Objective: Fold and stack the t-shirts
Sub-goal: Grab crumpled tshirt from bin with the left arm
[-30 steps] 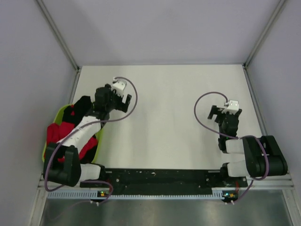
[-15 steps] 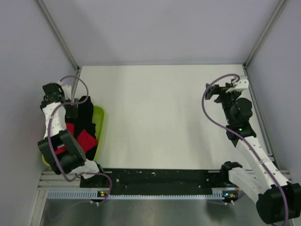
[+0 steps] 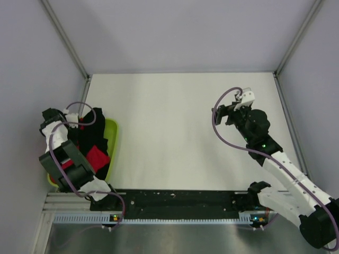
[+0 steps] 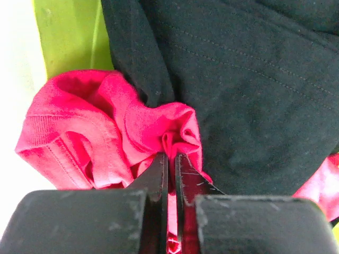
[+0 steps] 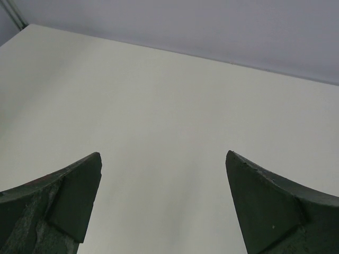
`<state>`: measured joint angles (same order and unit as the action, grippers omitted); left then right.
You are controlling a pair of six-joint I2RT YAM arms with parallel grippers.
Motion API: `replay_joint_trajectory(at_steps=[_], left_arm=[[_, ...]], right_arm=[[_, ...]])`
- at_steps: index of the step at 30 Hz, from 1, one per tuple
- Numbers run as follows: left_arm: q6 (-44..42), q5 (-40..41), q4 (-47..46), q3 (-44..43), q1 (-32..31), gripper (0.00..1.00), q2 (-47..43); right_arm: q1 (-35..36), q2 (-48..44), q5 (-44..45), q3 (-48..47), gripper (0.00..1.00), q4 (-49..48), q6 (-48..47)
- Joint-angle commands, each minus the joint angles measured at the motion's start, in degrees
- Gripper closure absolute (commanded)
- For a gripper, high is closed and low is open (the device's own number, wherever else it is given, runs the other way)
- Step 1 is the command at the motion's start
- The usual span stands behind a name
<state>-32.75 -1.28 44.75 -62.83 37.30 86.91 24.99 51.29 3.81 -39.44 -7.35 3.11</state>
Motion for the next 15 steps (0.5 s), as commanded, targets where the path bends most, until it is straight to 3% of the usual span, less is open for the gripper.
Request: replay_joint_trajectory(at_steps=[1,5,7,9,12,15], left_arm=[[-0.47,-2.15,2.26,-2.29,0.23,1.0,-3.31],[-0.38,-3.19,4.46,-8.61,-0.21,1.0,-11.49],[0.23,-4.43,5.87,-12.83,-3.44,1.0,-14.74],[0.93,-2.87,5.79,-16.34,-10.19,1.0,-17.21],[3.39,3.36,4.38,-24.78,-25.57,1.0,-17.66],[7.34,5.14,-0.35,-42.41,-35.42,1.0,-14.42]], right_arm=[[0.49,-1.71,0.49,-2.66,0.01,0.32,-1.53],[0.49,-2.6,-0.03,-2.83,0.01,0.24,-1.53],[0.67,-2.25,-0.73,-3.36,0.01,-0.03,-0.83],[0.67,-1.37,-2.14,-4.32,0.01,-0.46,0.22],[0.76,0.82,-5.29,-7.22,0.01,-0.99,1.36],[0.67,4.51,-7.85,-12.31,0.01,0.4,1.81]])
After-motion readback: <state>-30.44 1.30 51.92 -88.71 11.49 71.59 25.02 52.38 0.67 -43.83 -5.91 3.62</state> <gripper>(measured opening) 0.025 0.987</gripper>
